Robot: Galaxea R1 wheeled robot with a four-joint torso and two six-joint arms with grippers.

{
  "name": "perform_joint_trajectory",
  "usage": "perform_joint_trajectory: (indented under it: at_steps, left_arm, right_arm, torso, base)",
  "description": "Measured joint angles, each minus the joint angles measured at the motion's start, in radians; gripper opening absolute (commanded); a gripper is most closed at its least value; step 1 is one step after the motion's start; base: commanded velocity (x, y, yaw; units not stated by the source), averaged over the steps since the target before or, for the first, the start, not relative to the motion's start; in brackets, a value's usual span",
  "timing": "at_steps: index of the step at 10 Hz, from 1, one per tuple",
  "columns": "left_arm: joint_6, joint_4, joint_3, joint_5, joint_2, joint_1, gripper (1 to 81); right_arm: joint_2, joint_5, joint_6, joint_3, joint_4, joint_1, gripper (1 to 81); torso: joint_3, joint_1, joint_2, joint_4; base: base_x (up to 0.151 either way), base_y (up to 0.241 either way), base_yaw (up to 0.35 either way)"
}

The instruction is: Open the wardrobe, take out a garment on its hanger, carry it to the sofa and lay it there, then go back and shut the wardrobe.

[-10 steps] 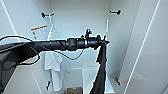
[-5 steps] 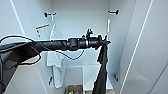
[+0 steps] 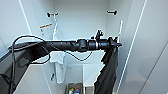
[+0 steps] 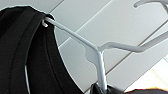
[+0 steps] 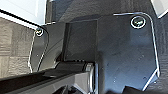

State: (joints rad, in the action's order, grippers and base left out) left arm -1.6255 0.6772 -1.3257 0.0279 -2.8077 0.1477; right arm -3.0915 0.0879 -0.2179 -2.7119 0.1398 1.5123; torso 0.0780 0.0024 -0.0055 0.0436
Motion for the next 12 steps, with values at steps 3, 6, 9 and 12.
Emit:
perform_joint_trajectory:
  at_steps: [3, 6, 9, 12]
  left_arm:
    - [0.000, 0.000, 0.000, 0.004, 0.016, -0.029, 1.0]
    - [0.000, 0.001, 0.014, -0.002, 0.031, -0.030, 1.0]
    - [0.000, 0.004, 0.021, -0.059, 0.103, -0.043, 1.0]
    - [0.001, 0.011, 0.040, -0.068, 0.123, -0.078, 1.0]
  right_arm:
    - [0.000, -0.001, 0.001, 0.000, 0.000, 0.000, 81.1]
    - [0.000, -0.001, 0.001, 0.000, 0.000, 0.001, 81.1]
    - [0.000, 0.000, 0.001, 0.000, 0.000, 0.001, 81.1]
    - [0.001, 0.001, 0.001, 0.000, 0.001, 0.003, 81.1]
  torso:
    - [0.000, 0.000, 0.000, 0.000]
    - [0.000, 0.000, 0.000, 0.000]
    - [0.000, 0.000, 0.000, 0.000]
    - [0.000, -0.001, 0.000, 0.000]
  base:
    - [-0.103, 0.000, 0.000]
    - [-0.107, 0.000, 0.000]
    - [-0.109, 0.000, 0.000]
    - [-0.116, 0.000, 0.000]
